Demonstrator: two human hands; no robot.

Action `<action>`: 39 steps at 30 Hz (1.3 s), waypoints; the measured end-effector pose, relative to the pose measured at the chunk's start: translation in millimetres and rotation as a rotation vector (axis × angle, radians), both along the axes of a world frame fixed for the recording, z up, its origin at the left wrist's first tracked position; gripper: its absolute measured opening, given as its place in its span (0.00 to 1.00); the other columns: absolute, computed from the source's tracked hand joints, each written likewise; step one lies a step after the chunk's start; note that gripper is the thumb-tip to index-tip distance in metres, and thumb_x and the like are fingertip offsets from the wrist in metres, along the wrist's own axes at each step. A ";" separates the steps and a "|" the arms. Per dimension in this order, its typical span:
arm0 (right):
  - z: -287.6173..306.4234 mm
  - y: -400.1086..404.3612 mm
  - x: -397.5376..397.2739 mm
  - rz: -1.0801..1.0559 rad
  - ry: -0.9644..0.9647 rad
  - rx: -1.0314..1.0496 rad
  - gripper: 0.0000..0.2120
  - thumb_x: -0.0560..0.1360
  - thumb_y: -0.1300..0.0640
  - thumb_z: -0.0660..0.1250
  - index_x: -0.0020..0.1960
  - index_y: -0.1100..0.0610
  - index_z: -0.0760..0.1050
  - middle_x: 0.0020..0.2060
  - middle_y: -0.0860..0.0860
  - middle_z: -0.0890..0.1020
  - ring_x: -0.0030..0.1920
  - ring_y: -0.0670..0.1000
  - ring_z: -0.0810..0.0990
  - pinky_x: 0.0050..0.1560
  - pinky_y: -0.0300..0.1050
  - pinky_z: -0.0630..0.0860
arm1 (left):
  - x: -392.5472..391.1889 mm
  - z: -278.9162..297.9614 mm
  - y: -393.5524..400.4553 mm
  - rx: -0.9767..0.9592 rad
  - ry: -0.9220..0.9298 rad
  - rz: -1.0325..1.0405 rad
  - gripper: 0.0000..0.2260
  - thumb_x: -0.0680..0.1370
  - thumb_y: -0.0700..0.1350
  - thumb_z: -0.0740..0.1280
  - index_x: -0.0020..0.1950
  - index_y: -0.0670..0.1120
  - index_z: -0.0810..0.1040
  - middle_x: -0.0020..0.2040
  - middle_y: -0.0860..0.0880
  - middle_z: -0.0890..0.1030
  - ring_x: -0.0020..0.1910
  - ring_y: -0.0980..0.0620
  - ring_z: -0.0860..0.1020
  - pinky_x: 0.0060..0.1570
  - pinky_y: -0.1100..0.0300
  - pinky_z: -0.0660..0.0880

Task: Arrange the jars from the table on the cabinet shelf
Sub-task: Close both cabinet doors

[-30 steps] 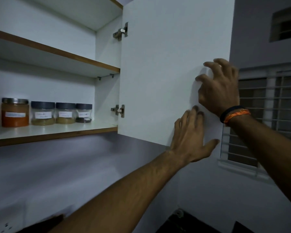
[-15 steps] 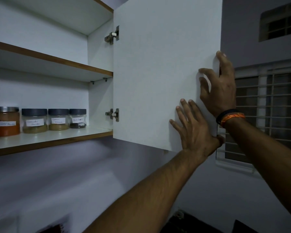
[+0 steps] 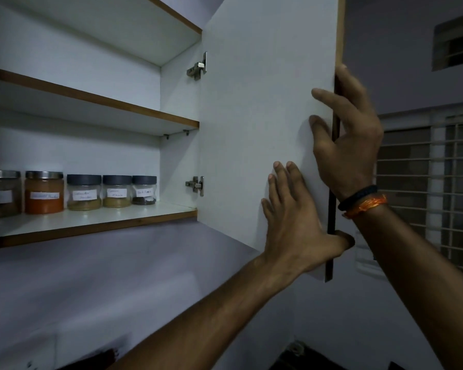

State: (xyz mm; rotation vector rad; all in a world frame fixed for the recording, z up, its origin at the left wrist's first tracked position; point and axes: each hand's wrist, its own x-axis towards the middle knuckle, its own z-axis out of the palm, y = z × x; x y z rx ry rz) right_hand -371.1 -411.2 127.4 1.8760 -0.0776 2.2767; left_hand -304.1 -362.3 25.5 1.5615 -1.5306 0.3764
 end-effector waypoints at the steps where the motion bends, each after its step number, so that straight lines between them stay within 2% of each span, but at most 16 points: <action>1: 0.2 10.0 4.2 0.054 -0.011 0.008 0.16 0.75 0.67 0.69 0.63 0.62 0.79 0.72 0.60 0.71 0.74 0.54 0.69 0.73 0.46 0.70 | 5.5 0.6 10.9 0.007 0.011 -0.023 0.65 0.66 0.57 0.78 0.77 0.51 0.25 0.77 0.53 0.25 0.76 0.50 0.26 0.78 0.43 0.38; 5: 0.5 48.0 23.1 0.241 0.002 0.085 0.20 0.75 0.66 0.70 0.67 0.62 0.77 0.74 0.60 0.69 0.76 0.54 0.67 0.72 0.47 0.71 | 29.2 2.0 58.9 0.024 0.057 -0.100 0.61 0.66 0.55 0.75 0.78 0.54 0.28 0.79 0.58 0.28 0.78 0.56 0.30 0.79 0.50 0.42; 8: 0.1 75.9 40.8 0.322 0.044 0.044 0.24 0.74 0.67 0.70 0.69 0.63 0.74 0.75 0.62 0.67 0.76 0.54 0.67 0.72 0.38 0.68 | 45.9 3.4 98.5 0.016 0.101 -0.110 0.58 0.65 0.55 0.73 0.79 0.57 0.32 0.81 0.59 0.36 0.80 0.57 0.38 0.77 0.55 0.48; 10: 0.0 92.1 54.9 0.342 0.052 0.002 0.27 0.73 0.68 0.70 0.71 0.64 0.71 0.75 0.63 0.67 0.74 0.51 0.70 0.69 0.35 0.70 | 57.7 6.3 121.7 0.000 0.129 -0.098 0.55 0.65 0.54 0.73 0.81 0.59 0.38 0.82 0.57 0.45 0.81 0.55 0.47 0.78 0.51 0.57; 12: -1.0 109.3 72.3 0.404 0.074 -0.008 0.31 0.72 0.68 0.70 0.74 0.64 0.67 0.75 0.62 0.66 0.73 0.49 0.71 0.67 0.38 0.74 | 72.2 7.7 145.6 -0.012 0.155 -0.078 0.53 0.65 0.52 0.73 0.81 0.59 0.44 0.81 0.56 0.54 0.80 0.54 0.55 0.75 0.50 0.64; 14: -3.2 127.1 92.1 0.467 0.116 0.000 0.34 0.72 0.67 0.70 0.76 0.64 0.64 0.76 0.61 0.66 0.75 0.53 0.69 0.68 0.46 0.75 | 87.9 8.1 169.8 -0.023 0.177 -0.059 0.48 0.65 0.50 0.72 0.79 0.59 0.50 0.78 0.55 0.62 0.77 0.56 0.62 0.69 0.56 0.67; 16: -4.5 142.7 111.4 0.470 0.140 -0.007 0.35 0.71 0.66 0.70 0.77 0.64 0.63 0.76 0.61 0.66 0.75 0.54 0.69 0.70 0.46 0.73 | 102.6 7.6 191.6 -0.025 0.193 -0.023 0.43 0.67 0.48 0.72 0.77 0.58 0.54 0.74 0.56 0.67 0.74 0.57 0.66 0.67 0.58 0.68; 19: -5.9 166.5 139.9 0.449 0.165 -0.013 0.35 0.71 0.65 0.69 0.77 0.63 0.63 0.77 0.60 0.65 0.76 0.53 0.67 0.71 0.32 0.66 | 125.5 5.8 221.1 -0.021 0.234 0.047 0.40 0.69 0.45 0.72 0.77 0.55 0.57 0.74 0.54 0.69 0.74 0.53 0.67 0.71 0.52 0.68; 20: -6.2 171.6 147.7 0.436 0.176 -0.011 0.35 0.71 0.64 0.69 0.77 0.62 0.63 0.77 0.60 0.64 0.76 0.52 0.66 0.70 0.31 0.65 | 131.4 5.2 228.3 -0.024 0.254 0.051 0.38 0.71 0.42 0.72 0.77 0.54 0.59 0.74 0.53 0.70 0.74 0.51 0.68 0.71 0.47 0.69; 22: -7.7 181.6 165.5 0.431 0.200 -0.008 0.35 0.73 0.62 0.68 0.78 0.60 0.63 0.78 0.59 0.62 0.77 0.53 0.64 0.73 0.40 0.68 | 141.9 4.4 244.0 -0.034 0.284 0.082 0.35 0.72 0.39 0.72 0.76 0.52 0.61 0.72 0.51 0.71 0.73 0.48 0.70 0.69 0.41 0.72; 25: -12.1 194.0 191.3 0.438 0.232 -0.005 0.33 0.75 0.61 0.68 0.78 0.59 0.62 0.79 0.58 0.60 0.79 0.55 0.60 0.75 0.52 0.67 | 154.5 3.9 263.2 -0.051 0.254 0.172 0.34 0.74 0.39 0.72 0.76 0.52 0.62 0.72 0.51 0.72 0.72 0.49 0.71 0.68 0.42 0.73; 27: -14.6 201.0 208.3 0.453 0.240 0.000 0.33 0.76 0.59 0.68 0.78 0.58 0.62 0.79 0.58 0.59 0.79 0.56 0.59 0.76 0.55 0.64 | 163.9 2.8 273.4 -0.064 0.200 0.266 0.34 0.75 0.38 0.73 0.77 0.52 0.62 0.72 0.53 0.73 0.70 0.52 0.72 0.67 0.47 0.75; 29: -17.0 207.2 225.0 0.457 0.245 0.012 0.32 0.77 0.57 0.68 0.78 0.58 0.62 0.79 0.57 0.59 0.80 0.56 0.58 0.75 0.59 0.64 | 173.0 1.9 282.6 -0.075 0.126 0.338 0.36 0.75 0.38 0.73 0.78 0.52 0.60 0.70 0.55 0.73 0.65 0.57 0.73 0.62 0.57 0.76; 31: -20.1 212.1 240.5 0.440 0.264 0.010 0.31 0.77 0.55 0.67 0.78 0.56 0.63 0.80 0.57 0.59 0.80 0.56 0.57 0.74 0.62 0.63 | 182.2 1.2 289.5 -0.082 0.051 0.402 0.38 0.75 0.37 0.73 0.80 0.51 0.58 0.70 0.53 0.73 0.65 0.55 0.73 0.60 0.60 0.76; 35: -30.2 219.6 270.1 0.349 0.334 -0.006 0.28 0.80 0.53 0.63 0.78 0.54 0.64 0.80 0.56 0.56 0.80 0.58 0.55 0.75 0.66 0.59 | 205.5 -1.9 298.6 -0.090 -0.090 0.541 0.35 0.75 0.39 0.73 0.78 0.46 0.61 0.70 0.47 0.74 0.67 0.49 0.74 0.66 0.50 0.75; 39: -37.6 223.4 295.8 0.245 0.423 -0.008 0.28 0.81 0.51 0.59 0.80 0.52 0.60 0.81 0.55 0.53 0.81 0.58 0.51 0.76 0.67 0.55 | 230.6 -8.5 308.2 -0.006 -0.202 0.685 0.35 0.76 0.44 0.73 0.79 0.43 0.61 0.75 0.45 0.68 0.72 0.48 0.67 0.73 0.50 0.67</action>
